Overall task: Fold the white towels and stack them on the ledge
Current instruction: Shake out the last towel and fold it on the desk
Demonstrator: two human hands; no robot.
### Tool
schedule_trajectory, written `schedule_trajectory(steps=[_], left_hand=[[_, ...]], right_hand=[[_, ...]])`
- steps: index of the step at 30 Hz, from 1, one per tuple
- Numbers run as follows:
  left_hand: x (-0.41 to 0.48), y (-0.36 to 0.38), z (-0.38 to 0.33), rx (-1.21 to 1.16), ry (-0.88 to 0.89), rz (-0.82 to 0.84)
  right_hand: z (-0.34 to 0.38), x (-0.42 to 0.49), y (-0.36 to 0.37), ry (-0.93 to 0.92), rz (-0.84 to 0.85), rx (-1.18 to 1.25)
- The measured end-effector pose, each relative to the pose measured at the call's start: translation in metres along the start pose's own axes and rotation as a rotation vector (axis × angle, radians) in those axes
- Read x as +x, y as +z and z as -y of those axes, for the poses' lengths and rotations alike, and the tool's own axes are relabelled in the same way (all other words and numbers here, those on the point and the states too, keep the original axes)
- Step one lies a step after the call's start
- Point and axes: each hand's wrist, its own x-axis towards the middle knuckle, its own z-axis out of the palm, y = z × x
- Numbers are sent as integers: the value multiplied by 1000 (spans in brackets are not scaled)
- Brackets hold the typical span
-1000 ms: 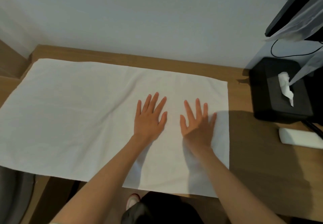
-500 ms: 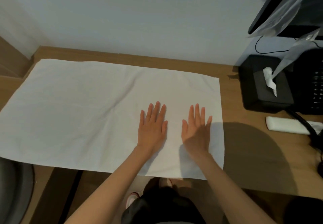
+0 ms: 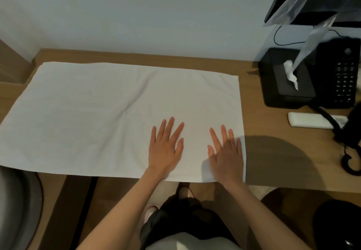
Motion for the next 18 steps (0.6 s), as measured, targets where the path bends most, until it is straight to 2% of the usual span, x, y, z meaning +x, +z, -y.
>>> schedule_trajectory(steps=[8, 18], left_hand=[[1, -1, 1, -10, -5, 1], [2, 4, 2, 5, 6, -5]], right_hand=[[-10, -7, -6, -1, -24, 79], [-19, -13, -2, -13, 13, 51]])
